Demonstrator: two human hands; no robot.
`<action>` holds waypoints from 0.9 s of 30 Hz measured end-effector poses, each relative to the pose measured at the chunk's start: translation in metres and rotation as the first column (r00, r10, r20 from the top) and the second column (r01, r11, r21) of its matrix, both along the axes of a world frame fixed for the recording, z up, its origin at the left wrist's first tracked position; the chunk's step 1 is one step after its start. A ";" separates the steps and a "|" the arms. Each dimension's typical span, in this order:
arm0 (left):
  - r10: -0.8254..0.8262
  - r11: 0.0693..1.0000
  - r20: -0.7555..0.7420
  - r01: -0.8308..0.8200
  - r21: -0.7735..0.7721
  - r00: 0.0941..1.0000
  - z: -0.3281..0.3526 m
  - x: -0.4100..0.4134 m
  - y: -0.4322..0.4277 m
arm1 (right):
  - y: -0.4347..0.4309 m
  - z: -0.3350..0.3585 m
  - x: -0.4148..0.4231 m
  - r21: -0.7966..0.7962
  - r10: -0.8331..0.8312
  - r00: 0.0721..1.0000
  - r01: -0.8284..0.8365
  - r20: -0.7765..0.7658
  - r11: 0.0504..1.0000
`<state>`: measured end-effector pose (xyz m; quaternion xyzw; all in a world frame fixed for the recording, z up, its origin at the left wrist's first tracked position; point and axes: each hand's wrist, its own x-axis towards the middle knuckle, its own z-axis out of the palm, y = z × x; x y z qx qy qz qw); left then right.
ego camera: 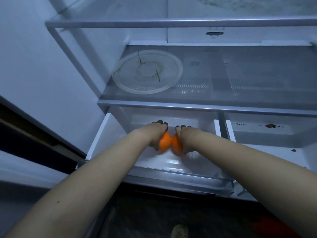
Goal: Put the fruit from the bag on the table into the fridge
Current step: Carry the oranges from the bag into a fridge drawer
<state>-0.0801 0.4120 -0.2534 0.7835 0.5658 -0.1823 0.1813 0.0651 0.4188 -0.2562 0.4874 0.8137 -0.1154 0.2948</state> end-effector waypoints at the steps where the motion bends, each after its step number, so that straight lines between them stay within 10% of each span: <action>1: -0.007 1.000 0.001 0.007 0.007 1.000 -0.002 0.000 -0.001 | -0.001 -0.001 0.000 0.001 0.002 1.000 -0.002 -0.002 1.000; 22: 0.086 0.994 -0.059 -0.090 -0.065 0.995 0.007 0.002 -0.006 | -0.012 0.004 -0.002 0.034 0.042 0.999 -0.042 0.008 0.999; 27: 0.168 0.986 0.049 -0.169 0.006 0.984 0.048 0.011 -0.026 | -0.024 0.043 0.010 0.125 0.073 0.970 -0.044 -0.233 0.991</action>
